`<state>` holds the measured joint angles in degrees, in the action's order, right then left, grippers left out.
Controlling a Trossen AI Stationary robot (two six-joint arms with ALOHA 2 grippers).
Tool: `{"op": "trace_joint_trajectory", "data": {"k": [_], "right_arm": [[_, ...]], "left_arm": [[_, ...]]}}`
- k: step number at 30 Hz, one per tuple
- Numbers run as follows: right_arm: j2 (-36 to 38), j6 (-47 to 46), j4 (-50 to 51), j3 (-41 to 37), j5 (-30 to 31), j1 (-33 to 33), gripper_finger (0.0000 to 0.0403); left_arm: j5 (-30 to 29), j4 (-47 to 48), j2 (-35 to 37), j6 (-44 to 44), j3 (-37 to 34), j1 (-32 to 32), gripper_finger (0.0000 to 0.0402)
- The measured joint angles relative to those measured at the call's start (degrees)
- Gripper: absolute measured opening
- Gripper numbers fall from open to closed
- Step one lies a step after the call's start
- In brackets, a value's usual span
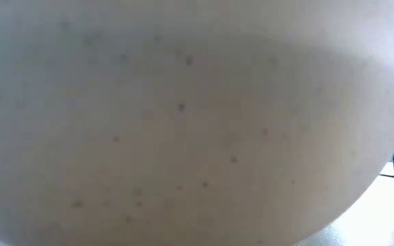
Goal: Place and stack bowls onto a shelf
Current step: Stack the big orange bowl on top of the big blue bowl on the shelf
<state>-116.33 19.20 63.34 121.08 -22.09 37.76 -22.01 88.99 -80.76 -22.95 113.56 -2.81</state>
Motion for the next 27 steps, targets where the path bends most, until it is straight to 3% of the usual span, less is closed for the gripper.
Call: {"op": "trace_joint_trajectory", "data": {"k": [6,14,27], "right_arm": [[0.00,-8.36,-0.74,-0.19,-0.02,0.08,0.0146],[0.00,-17.79,-2.17,-3.44,0.07,-0.49,0.0146],[-0.02,-21.05,-3.30,-13.62,0.09,-1.13,0.0146]], "left_arm": [[-3.84,-0.49,1.93,-3.96,2.04,-0.02,0.0118],[-4.64,-1.23,2.17,-3.18,9.76,-0.02,0.0118],[-4.60,-2.23,2.13,-3.24,14.25,-0.02,0.0118]]}}
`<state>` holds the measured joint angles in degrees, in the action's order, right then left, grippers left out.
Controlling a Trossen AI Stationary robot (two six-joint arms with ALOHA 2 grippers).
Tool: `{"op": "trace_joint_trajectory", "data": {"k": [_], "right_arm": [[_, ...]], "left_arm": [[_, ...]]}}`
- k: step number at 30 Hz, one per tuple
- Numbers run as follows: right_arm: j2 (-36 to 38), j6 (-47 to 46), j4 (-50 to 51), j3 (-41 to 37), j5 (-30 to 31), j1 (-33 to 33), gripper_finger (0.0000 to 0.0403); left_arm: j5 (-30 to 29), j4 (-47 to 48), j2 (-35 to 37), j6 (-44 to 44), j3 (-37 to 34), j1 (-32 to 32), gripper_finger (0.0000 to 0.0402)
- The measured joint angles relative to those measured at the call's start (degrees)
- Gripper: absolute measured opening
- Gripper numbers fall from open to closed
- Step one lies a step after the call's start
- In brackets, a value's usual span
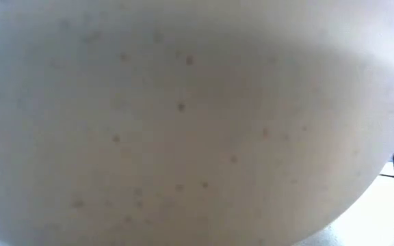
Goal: Place and stack bowls onto a shelf
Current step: Stack the big orange bowl on top of the big blue bowl on the shelf
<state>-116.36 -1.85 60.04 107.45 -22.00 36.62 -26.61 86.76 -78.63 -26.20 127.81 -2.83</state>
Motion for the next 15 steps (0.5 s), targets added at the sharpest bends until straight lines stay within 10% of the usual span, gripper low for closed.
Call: {"op": "trace_joint_trajectory", "data": {"k": [15], "right_arm": [[-0.02,-3.83,-9.69,-7.61,0.00,-1.14,0.0146]], "left_arm": [[0.11,-0.22,-0.02,-0.41,-0.02,0.00,0.0118]]}}
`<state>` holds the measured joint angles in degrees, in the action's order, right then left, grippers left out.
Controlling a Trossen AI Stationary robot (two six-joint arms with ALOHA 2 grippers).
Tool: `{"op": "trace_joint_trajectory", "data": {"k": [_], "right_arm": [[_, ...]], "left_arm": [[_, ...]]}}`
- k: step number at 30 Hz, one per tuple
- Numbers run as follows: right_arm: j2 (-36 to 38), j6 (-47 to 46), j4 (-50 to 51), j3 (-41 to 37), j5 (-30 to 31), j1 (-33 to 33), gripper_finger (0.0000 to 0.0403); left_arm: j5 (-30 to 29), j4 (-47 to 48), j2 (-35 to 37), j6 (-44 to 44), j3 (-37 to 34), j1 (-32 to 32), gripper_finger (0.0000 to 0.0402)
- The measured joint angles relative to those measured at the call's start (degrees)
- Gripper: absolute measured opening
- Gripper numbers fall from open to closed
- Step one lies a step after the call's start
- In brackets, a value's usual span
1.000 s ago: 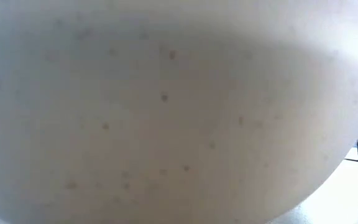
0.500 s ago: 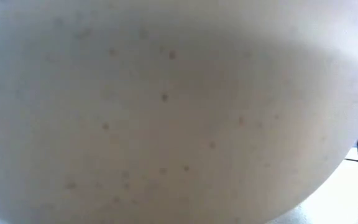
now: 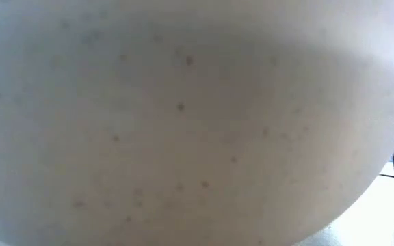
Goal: Place and stack bowls onto a shelf
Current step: Stack the big orange bowl on top of the big blue bowl on the shelf
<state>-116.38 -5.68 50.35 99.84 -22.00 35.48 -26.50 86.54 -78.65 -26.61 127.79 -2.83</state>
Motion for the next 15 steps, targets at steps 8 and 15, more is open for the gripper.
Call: {"op": "trace_joint_trajectory", "data": {"k": [8,15], "right_arm": [[0.00,2.94,-2.21,-0.97,1.02,0.00,0.0137],[0.01,3.59,-2.68,-3.49,1.01,0.00,0.0105]], "left_arm": [[0.00,-0.16,0.00,-0.50,0.00,0.00,0.0118],[0.02,-0.50,0.00,-0.52,0.00,0.00,0.0118]]}}
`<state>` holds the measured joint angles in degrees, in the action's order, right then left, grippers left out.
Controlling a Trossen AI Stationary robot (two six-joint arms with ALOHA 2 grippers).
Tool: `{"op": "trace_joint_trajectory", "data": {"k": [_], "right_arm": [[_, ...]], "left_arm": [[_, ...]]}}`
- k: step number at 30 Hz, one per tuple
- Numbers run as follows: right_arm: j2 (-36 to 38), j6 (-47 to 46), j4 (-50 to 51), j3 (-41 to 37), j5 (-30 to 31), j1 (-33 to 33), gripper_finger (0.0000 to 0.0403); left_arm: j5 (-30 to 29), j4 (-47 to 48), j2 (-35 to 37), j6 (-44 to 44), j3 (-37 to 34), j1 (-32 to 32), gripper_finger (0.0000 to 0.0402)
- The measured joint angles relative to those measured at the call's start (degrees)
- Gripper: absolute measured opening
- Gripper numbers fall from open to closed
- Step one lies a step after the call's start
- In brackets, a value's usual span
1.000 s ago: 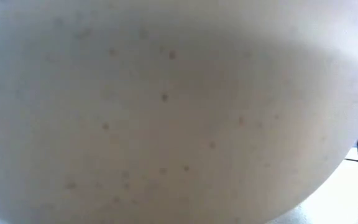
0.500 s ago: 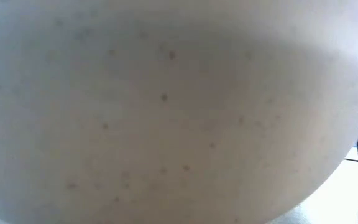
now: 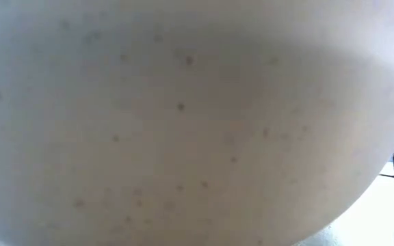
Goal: Place and stack bowls onto a shelf
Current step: Stack the big orange bowl on top of the big blue bowl on the shelf
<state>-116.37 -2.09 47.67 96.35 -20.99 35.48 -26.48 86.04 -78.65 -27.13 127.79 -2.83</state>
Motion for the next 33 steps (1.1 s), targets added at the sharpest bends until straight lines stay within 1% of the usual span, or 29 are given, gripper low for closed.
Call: {"op": "trace_joint_trajectory", "data": {"k": [3,9,13,16,20,25,29,33], "right_arm": [[-0.01,0.25,0.05,-0.37,0.00,0.00,0.0083],[0.00,0.77,-0.09,-0.37,0.00,0.02,0.0017],[0.03,1.30,-0.51,-0.35,0.16,0.22,0.0009],[0.12,1.30,-0.23,1.11,0.07,0.88,0.0009],[0.40,1.32,-0.26,5.98,0.09,2.16,0.0009],[0.42,2.05,1.43,14.68,0.29,4.07,0.0009],[0.43,2.74,4.05,22.13,3.96,5.30,0.0009],[0.43,2.67,7.85,30.24,3.90,5.99,0.0009]], "left_arm": [[0.00,0.00,0.00,-0.01,0.00,0.00,0.0118],[0.00,0.02,0.00,-0.46,-0.02,0.00,0.0118],[-0.02,0.02,0.00,-1.17,-0.02,0.01,0.0118],[-0.04,0.02,0.00,-1.92,-0.02,0.00,0.0118],[-1.10,0.06,0.00,-1.93,-0.02,0.00,0.0118],[-1.44,0.09,0.07,-1.93,-0.02,0.00,0.0118],[-1.46,0.10,0.62,-1.73,-0.01,0.00,0.0118],[-1.51,0.11,1.11,-0.99,0.00,0.00,0.0118]]}}
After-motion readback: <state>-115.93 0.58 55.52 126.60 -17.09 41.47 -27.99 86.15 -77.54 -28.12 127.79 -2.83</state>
